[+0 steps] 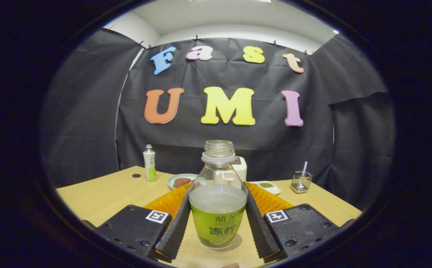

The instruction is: Take the bottle from table, then pour the juice into the cup, finally place the bottle on the coaster

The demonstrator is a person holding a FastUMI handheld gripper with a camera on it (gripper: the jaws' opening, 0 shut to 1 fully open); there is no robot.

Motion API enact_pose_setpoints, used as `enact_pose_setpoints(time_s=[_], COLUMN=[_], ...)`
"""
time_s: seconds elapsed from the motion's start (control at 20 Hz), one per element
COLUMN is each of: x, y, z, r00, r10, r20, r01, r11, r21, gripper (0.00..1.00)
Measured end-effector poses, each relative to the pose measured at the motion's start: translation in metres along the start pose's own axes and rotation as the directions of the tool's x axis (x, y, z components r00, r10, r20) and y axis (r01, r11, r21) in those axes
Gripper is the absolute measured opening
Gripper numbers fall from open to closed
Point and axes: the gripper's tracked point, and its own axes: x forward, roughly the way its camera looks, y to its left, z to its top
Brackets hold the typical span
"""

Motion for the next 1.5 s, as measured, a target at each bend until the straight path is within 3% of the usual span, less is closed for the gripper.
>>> enact_pose_setpoints(time_s=[0.15, 0.3, 0.55, 0.9, 1.0, 1.05, 1.2, 1.5], x=[0.012, 0.016, 0.034, 0.044, 0.041, 0.040, 0.033, -0.012], y=[-0.001, -0.014, -0.013, 0.000, -0.001, 0.001, -0.001, -0.006], z=[-0.023, -0.035, -0.043, -0.057, -0.065, -0.066, -0.068, -0.056], r00=[0.999, 0.999, 0.999, 0.999, 0.997, 0.997, 0.997, 0.997], r10=[0.032, -0.014, -0.023, -0.003, -0.005, -0.003, -0.006, -0.056], r20=[-0.027, -0.030, -0.040, -0.052, -0.075, -0.075, -0.079, -0.050], r01=[-0.030, 0.017, 0.024, 0.004, 0.010, 0.008, 0.014, 0.060], r11=[0.997, 0.996, 0.999, 1.000, 0.998, 0.998, 0.995, 0.993], r21=[0.066, 0.089, 0.028, 0.029, 0.054, 0.069, 0.096, 0.097], gripper=[0.81, 0.81, 0.81, 0.83, 0.86, 0.93, 0.99, 1.00])
